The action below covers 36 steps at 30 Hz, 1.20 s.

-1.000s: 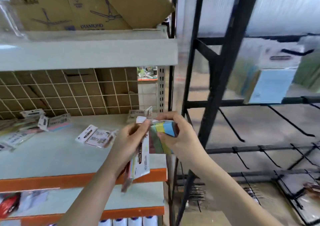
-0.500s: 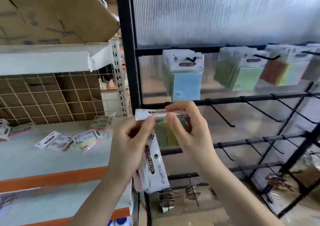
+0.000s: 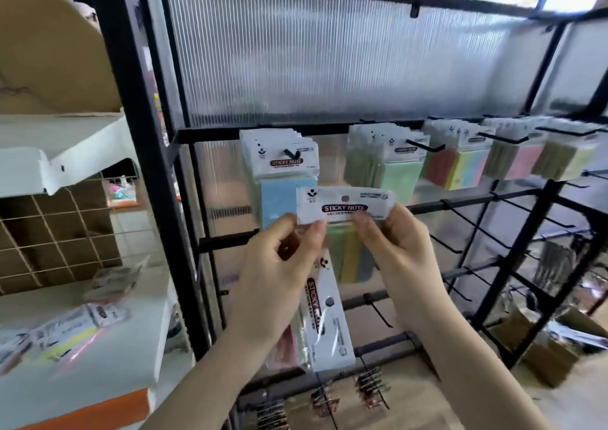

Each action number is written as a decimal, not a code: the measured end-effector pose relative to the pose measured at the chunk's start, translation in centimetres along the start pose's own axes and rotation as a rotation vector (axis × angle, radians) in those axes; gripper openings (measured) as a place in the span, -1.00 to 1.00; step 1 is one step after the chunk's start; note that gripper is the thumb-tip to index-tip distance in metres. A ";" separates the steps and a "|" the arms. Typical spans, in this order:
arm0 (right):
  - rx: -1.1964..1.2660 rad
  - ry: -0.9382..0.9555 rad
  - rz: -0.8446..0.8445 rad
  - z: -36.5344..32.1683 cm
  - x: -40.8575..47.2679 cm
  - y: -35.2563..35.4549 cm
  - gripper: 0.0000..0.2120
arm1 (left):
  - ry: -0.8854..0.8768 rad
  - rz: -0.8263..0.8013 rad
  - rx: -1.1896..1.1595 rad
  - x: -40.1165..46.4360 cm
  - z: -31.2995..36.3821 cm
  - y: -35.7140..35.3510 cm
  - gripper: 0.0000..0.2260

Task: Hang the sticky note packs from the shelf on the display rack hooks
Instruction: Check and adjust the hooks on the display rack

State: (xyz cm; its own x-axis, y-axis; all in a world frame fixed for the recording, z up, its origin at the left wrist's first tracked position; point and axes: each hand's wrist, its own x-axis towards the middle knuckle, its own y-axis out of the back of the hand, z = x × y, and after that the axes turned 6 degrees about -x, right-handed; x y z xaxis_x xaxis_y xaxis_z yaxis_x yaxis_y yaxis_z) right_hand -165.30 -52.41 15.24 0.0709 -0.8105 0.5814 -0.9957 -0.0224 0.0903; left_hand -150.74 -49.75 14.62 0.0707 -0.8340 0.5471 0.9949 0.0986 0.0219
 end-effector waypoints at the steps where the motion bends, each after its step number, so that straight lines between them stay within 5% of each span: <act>1: -0.028 0.012 0.035 0.2 0.3 0.2 -0.89 | -0.006 -0.015 -0.004 0.5 -0.1 -0.2 -0.67; 9: -0.100 0.006 0.173 1.9 1.9 0.9 -0.85 | -0.049 -0.013 -0.039 3.2 -1.0 -1.7 -0.83; 14: 0.026 -0.121 0.177 3.3 2.8 0.9 -0.64 | -0.125 0.264 -0.066 4.3 -1.2 -1.2 -0.73; 18: 0.142 -0.178 0.006 3.8 4.2 1.0 -0.56 | -0.148 0.455 0.003 5.9 -1.2 -1.4 -0.65; 22: 0.091 0.004 -0.342 3.8 4.5 1.0 -0.70 | -0.130 0.585 0.081 7.2 -1.4 -1.8 -0.65; 25: -0.019 0.011 -0.425 4.5 4.4 1.3 -0.77 | -0.140 0.665 0.118 7.8 -1.5 -2.9 -0.65; 34: 0.129 -0.043 -0.272 5.7 7.0 4.8 -0.42 | -0.218 0.412 0.135 7.6 -0.6 -5.1 -0.71; 36: 0.195 -0.073 -0.274 5.9 7.7 6.0 -0.62 | -0.201 0.358 0.156 7.3 -0.3 -5.2 -0.71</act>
State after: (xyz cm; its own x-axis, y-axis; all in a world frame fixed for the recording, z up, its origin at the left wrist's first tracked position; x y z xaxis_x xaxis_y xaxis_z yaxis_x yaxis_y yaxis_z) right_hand -171.13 -62.24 15.52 0.3396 -0.7985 0.4970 -0.9336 -0.3505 0.0748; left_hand -155.33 -56.51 18.20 0.3780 -0.6116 0.6950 0.8864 0.4559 -0.0810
